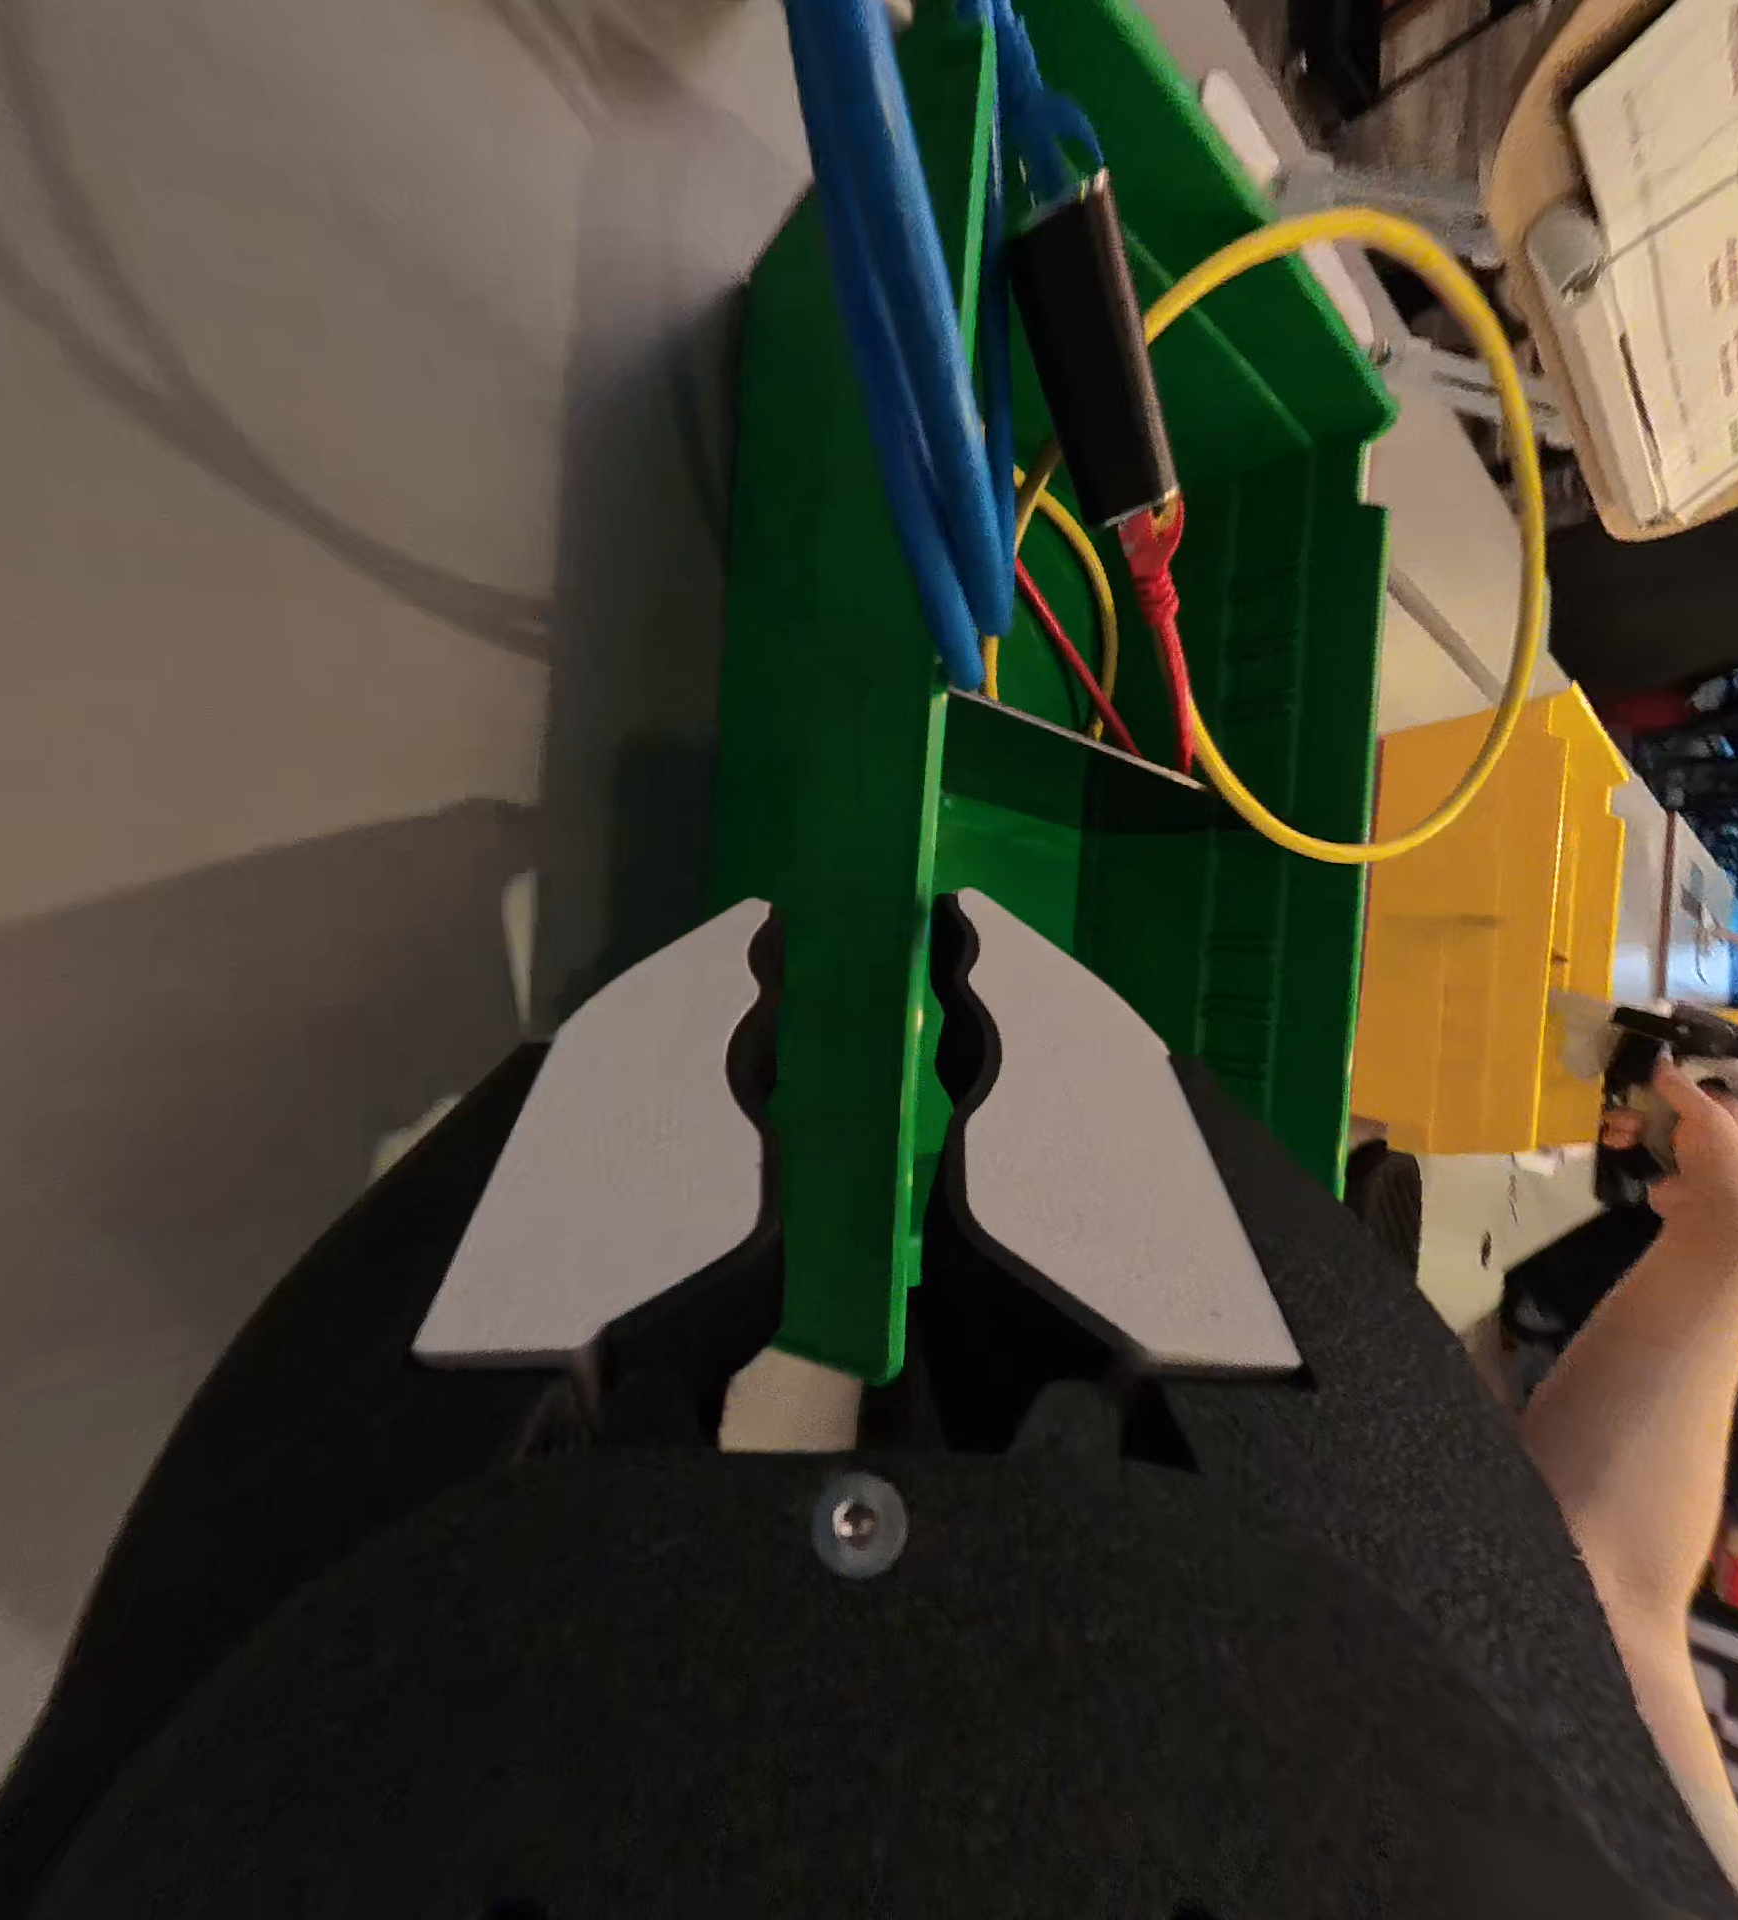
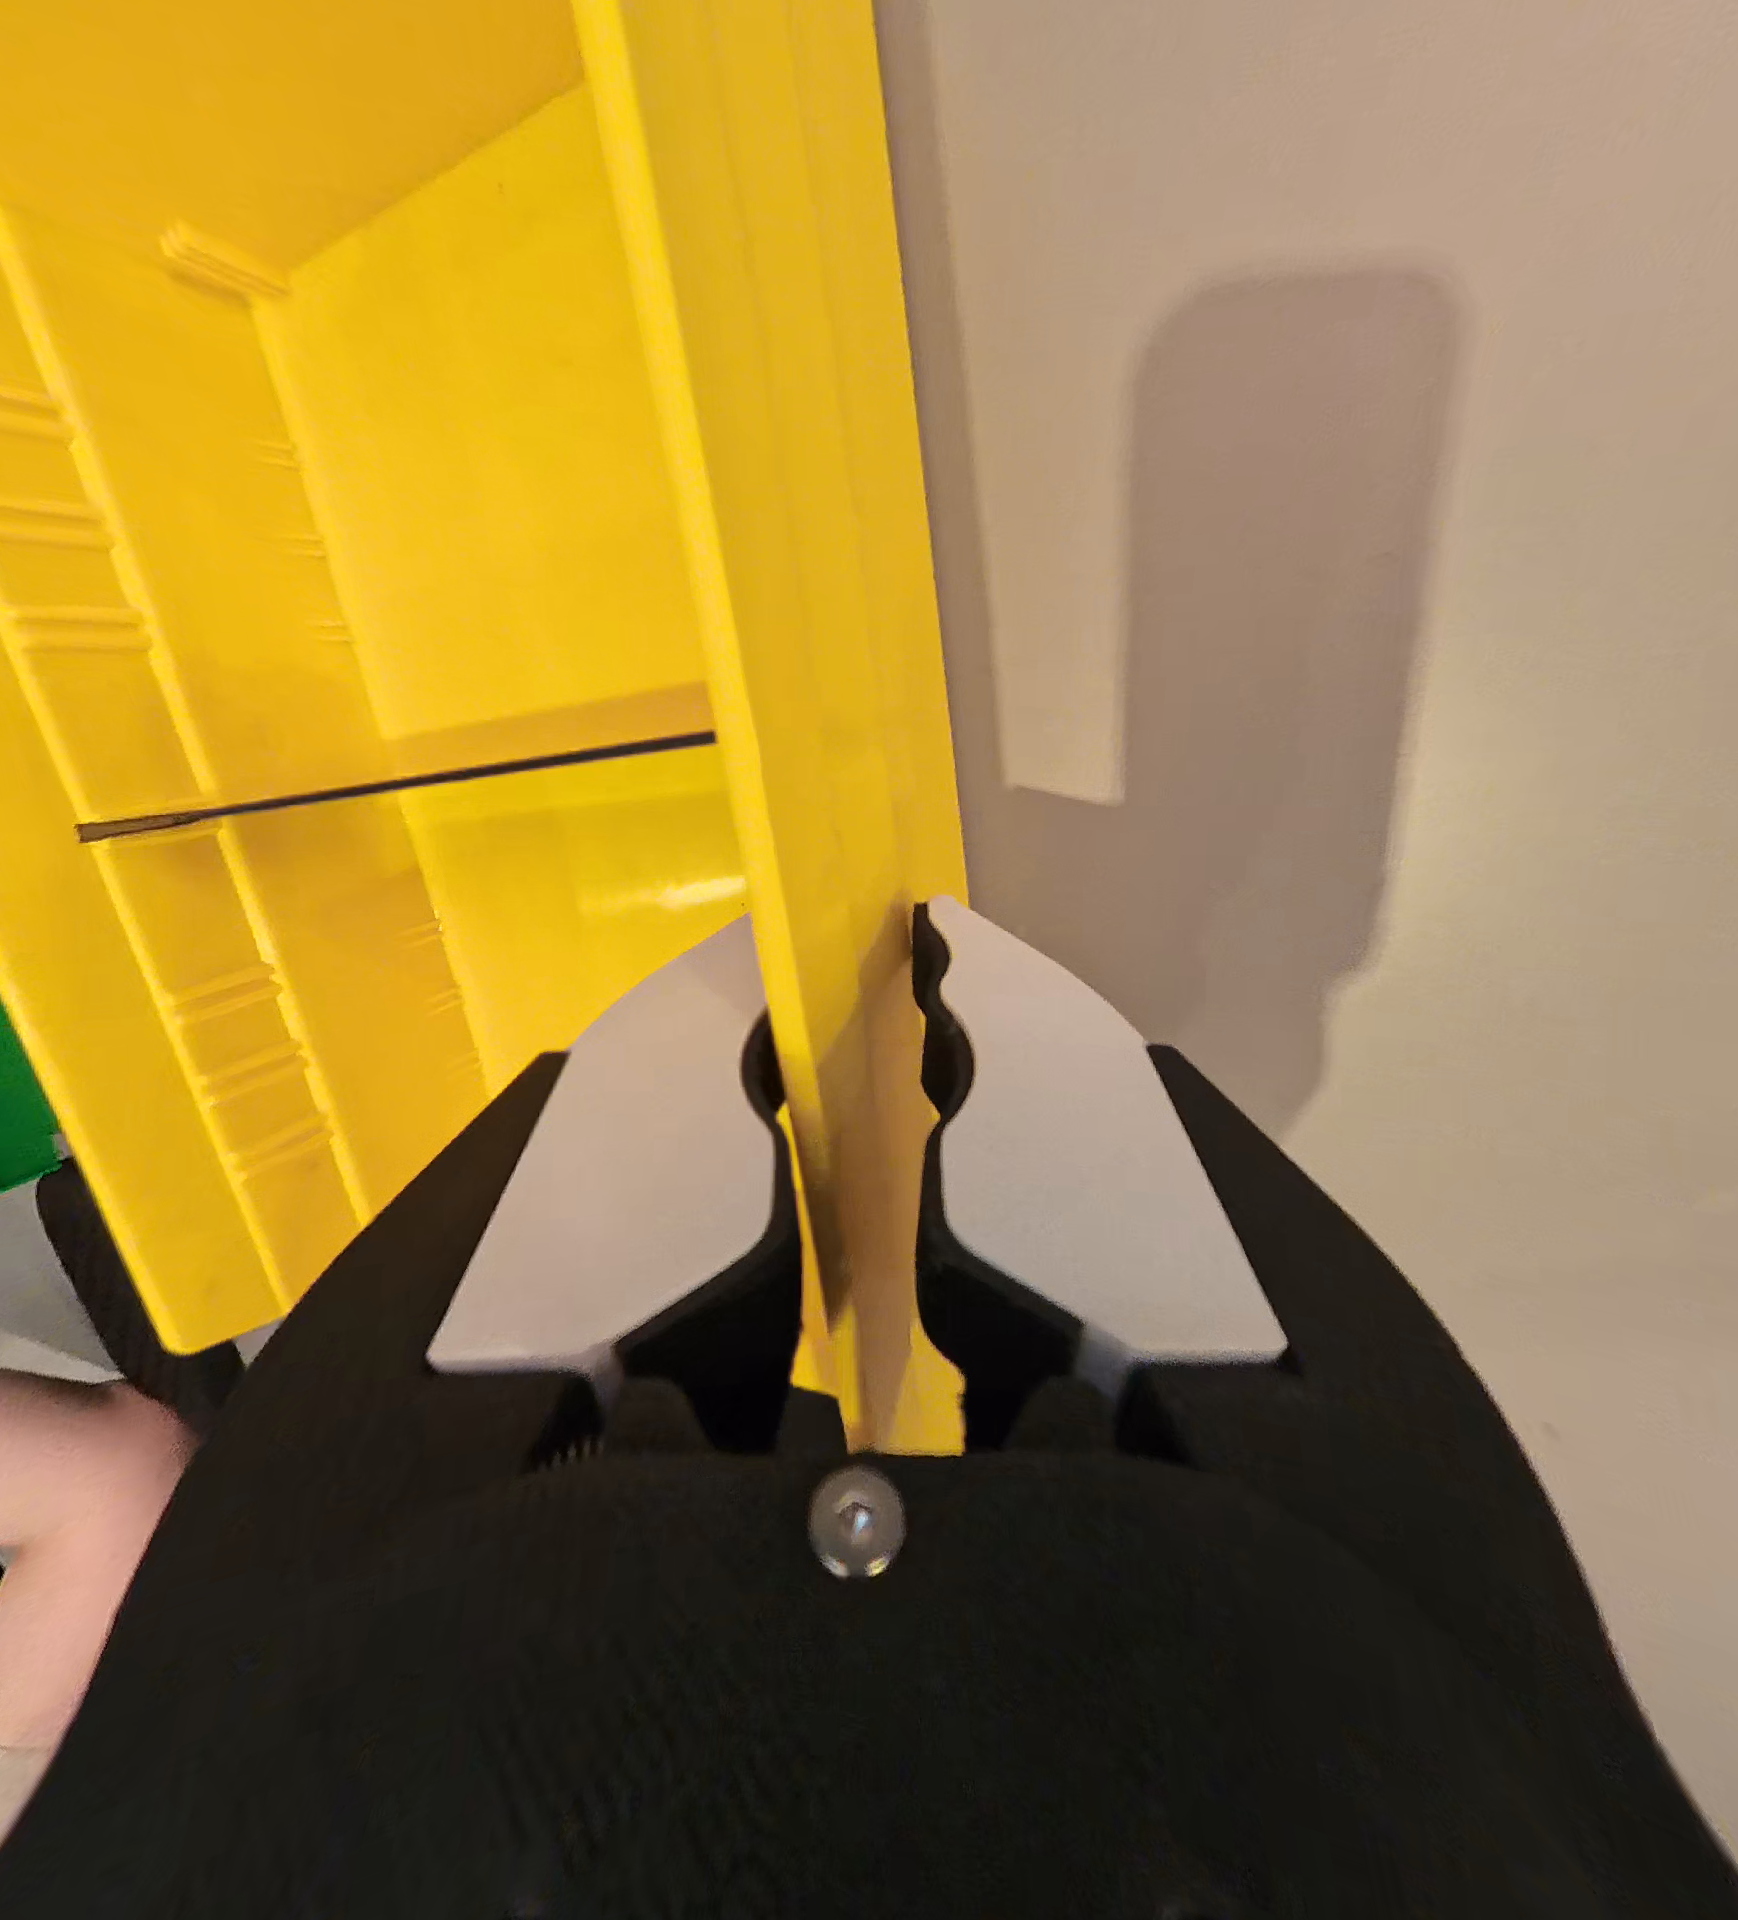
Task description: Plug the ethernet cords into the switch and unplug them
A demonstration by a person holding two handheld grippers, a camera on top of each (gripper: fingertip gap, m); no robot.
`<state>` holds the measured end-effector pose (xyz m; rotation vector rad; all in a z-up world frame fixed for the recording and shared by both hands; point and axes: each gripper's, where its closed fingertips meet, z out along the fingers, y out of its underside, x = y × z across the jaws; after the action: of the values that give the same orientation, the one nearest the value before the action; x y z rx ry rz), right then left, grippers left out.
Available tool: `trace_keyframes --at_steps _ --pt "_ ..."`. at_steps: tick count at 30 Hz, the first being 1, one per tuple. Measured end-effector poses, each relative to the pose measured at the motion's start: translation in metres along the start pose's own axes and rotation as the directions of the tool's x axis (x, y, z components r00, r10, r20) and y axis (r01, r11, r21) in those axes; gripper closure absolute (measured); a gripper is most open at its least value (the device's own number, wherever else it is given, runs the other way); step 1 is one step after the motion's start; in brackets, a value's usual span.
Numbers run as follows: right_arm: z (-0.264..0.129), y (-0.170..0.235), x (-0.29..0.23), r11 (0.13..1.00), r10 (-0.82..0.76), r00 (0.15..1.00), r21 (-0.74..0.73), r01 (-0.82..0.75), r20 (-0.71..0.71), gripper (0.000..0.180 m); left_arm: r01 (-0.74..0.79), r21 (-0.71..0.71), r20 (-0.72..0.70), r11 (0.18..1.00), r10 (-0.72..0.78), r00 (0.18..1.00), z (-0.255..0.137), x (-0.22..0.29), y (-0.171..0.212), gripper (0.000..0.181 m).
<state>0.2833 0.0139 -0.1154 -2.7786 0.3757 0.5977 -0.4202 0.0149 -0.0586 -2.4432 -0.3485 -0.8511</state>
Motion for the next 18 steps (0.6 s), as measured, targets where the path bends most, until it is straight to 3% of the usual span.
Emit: trace_keyframes --at_steps 4,8,10,12,14,16,18 --pt "-0.024 -0.004 -0.003 0.998 -0.017 1.0 0.068 0.017 -0.006 0.159 -0.051 0.255 0.016 0.965 0.049 0.999 -0.053 0.016 -0.029 0.151" --pt "-0.069 -0.029 -0.018 0.957 -0.078 0.994 0.276 0.095 -0.07 0.159 -0.207 0.545 0.002 0.812 0.246 0.969 -0.108 0.07 -0.056 0.15" --pt "-0.103 -0.046 -0.045 0.878 -0.154 0.985 0.447 0.172 -0.077 0.159 -0.29 0.633 0.006 0.718 0.37 0.929 -0.122 0.103 -0.061 0.148" --pt "-0.145 -0.061 -0.088 0.702 -0.288 0.953 0.658 0.273 -0.089 0.158 -0.359 0.666 0.021 0.654 0.465 0.885 -0.121 0.127 -0.059 0.144" --pt "-0.191 -0.066 -0.137 0.424 -0.42 0.894 0.838 0.344 -0.154 0.153 -0.432 0.645 0.06 0.63 0.523 0.851 -0.106 0.141 -0.058 0.14" --pt "-0.225 -0.061 -0.178 0.141 -0.482 0.836 0.918 0.37 -0.263 0.144 -0.531 0.565 0.124 0.631 0.572 0.811 -0.084 0.145 -0.056 0.138" --pt "-0.25 -0.052 -0.213 -0.149 -0.479 0.77 0.903 0.403 -0.423 0.136 -0.63 0.485 0.22 0.606 0.613 0.759 -0.064 0.144 -0.057 0.138"
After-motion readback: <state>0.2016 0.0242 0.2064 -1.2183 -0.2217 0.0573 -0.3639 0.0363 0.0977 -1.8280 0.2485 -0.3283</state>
